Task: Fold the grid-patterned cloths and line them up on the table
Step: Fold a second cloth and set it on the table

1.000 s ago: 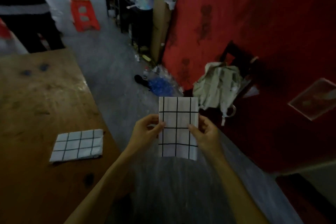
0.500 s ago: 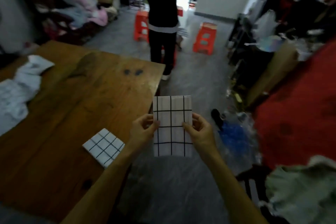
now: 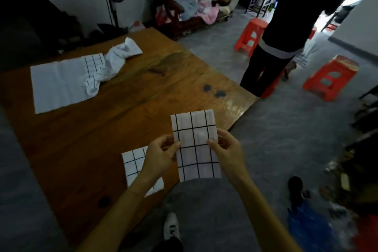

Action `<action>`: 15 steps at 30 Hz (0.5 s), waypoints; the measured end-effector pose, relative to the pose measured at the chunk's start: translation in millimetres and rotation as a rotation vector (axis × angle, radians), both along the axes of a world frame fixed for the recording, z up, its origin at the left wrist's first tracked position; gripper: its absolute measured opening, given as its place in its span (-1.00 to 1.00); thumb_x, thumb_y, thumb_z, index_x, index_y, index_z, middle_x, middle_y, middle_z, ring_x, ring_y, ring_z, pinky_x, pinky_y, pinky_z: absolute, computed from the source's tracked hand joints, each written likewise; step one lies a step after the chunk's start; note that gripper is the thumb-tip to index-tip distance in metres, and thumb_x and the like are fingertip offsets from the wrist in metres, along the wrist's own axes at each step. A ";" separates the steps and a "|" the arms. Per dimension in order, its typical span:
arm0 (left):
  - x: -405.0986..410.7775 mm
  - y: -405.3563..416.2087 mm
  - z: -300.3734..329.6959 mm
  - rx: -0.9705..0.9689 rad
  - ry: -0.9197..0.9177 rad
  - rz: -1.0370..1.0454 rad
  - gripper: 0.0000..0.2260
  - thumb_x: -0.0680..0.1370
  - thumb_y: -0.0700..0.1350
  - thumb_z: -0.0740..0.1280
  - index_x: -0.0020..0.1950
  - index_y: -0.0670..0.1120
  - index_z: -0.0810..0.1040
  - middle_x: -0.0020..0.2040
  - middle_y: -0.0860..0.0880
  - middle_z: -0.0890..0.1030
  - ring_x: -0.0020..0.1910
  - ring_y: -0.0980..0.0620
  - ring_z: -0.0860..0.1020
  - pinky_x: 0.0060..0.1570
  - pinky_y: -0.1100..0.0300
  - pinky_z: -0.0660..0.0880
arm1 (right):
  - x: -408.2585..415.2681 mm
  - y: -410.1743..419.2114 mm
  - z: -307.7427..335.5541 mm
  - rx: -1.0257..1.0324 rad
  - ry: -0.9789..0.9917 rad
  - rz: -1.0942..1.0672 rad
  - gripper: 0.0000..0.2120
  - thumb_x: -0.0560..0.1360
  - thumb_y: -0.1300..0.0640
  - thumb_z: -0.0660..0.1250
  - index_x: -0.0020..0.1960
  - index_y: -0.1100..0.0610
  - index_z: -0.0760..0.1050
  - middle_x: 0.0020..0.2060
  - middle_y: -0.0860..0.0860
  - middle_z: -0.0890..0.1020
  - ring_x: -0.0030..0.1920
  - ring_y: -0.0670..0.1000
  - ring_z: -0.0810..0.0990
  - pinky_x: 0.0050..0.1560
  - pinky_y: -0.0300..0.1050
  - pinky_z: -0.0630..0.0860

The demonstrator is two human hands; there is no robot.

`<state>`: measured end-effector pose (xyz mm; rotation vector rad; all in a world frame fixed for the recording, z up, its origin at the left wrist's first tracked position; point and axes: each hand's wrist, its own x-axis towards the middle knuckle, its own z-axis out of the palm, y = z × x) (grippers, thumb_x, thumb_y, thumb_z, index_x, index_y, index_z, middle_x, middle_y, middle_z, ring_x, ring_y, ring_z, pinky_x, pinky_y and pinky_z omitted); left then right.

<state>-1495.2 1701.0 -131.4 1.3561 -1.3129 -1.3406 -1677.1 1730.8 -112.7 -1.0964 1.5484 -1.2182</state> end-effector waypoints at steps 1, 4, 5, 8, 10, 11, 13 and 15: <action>-2.3 -10.3 -9.2 0.025 0.004 0.021 -0.82 0.57 -0.14 0.30 0.16 -0.08 0.52 0.05 -0.02 0.60 0.02 0.03 0.59 -0.15 0.21 0.59 | -1.9 -14.7 -6.9 0.023 0.006 0.013 -0.72 0.53 0.23 0.35 0.20 0.02 0.49 0.02 -0.05 0.64 -0.01 -0.12 0.65 -0.17 -0.26 0.59; -8.2 -37.9 -34.0 0.097 0.000 0.063 -0.84 0.56 -0.14 0.31 0.13 -0.08 0.53 0.01 -0.02 0.61 -0.03 0.04 0.60 -0.14 0.18 0.60 | -8.2 -57.0 -28.3 0.084 0.059 0.052 -0.72 0.52 0.23 0.36 0.17 -0.03 0.49 0.02 -0.08 0.63 0.00 -0.12 0.64 -0.15 -0.27 0.59; -9.2 -47.0 -43.2 0.116 -0.027 0.083 -0.88 0.56 -0.14 0.32 0.08 -0.07 0.55 -0.03 -0.02 0.61 -0.05 0.04 0.60 -0.12 0.17 0.60 | -9.8 -72.2 -36.2 0.101 0.090 0.079 -0.73 0.52 0.23 0.36 0.17 -0.02 0.49 0.02 -0.09 0.63 0.01 -0.13 0.64 -0.13 -0.28 0.58; -11.4 -64.4 -67.3 0.220 -0.091 0.160 -0.95 0.55 -0.11 0.34 -0.07 -0.09 0.56 -0.13 -0.07 0.61 -0.11 0.01 0.59 -0.08 0.12 0.58 | -11.7 -111.7 -60.9 0.166 0.166 0.172 -0.73 0.52 0.24 0.35 0.18 0.02 0.51 0.02 -0.10 0.64 0.01 -0.14 0.63 -0.07 -0.25 0.60; -12.0 -71.3 -83.9 0.319 -0.082 0.205 -0.92 0.54 -0.12 0.35 -0.09 -0.12 0.56 -0.15 -0.10 0.60 -0.14 -0.02 0.60 -0.09 0.07 0.59 | -10.9 -134.6 -79.5 0.201 0.230 0.246 -0.71 0.53 0.23 0.35 0.22 0.06 0.52 0.03 -0.08 0.65 0.03 -0.11 0.63 -0.02 -0.20 0.61; -12.2 -73.7 -91.1 0.360 -0.067 0.217 -0.93 0.54 -0.13 0.35 -0.09 -0.13 0.55 -0.15 -0.10 0.60 -0.15 -0.02 0.60 -0.12 0.07 0.61 | -10.0 -145.0 -87.8 0.216 0.260 0.288 -0.70 0.53 0.23 0.35 0.24 0.07 0.52 0.03 -0.09 0.64 0.03 -0.12 0.63 -0.02 -0.22 0.60; -12.5 -77.9 -105.7 0.421 -0.031 0.233 -0.94 0.55 -0.16 0.34 -0.07 -0.14 0.54 -0.12 -0.10 0.59 -0.15 0.00 0.59 -0.22 0.17 0.61 | -9.3 -163.8 -102.8 0.241 0.314 0.374 -0.70 0.53 0.21 0.35 0.25 0.05 0.52 0.01 -0.14 0.64 0.02 -0.17 0.61 -0.06 -0.29 0.56; -12.5 -80.7 -119.5 0.463 -0.026 0.268 -0.97 0.55 -0.17 0.34 -0.07 -0.12 0.53 -0.09 -0.11 0.58 -0.13 0.01 0.59 -0.28 0.25 0.58 | -11.7 -176.6 -119.4 0.284 0.355 0.442 -0.70 0.53 0.18 0.35 0.25 0.01 0.52 0.02 -0.17 0.63 0.02 -0.19 0.60 -0.02 -0.26 0.55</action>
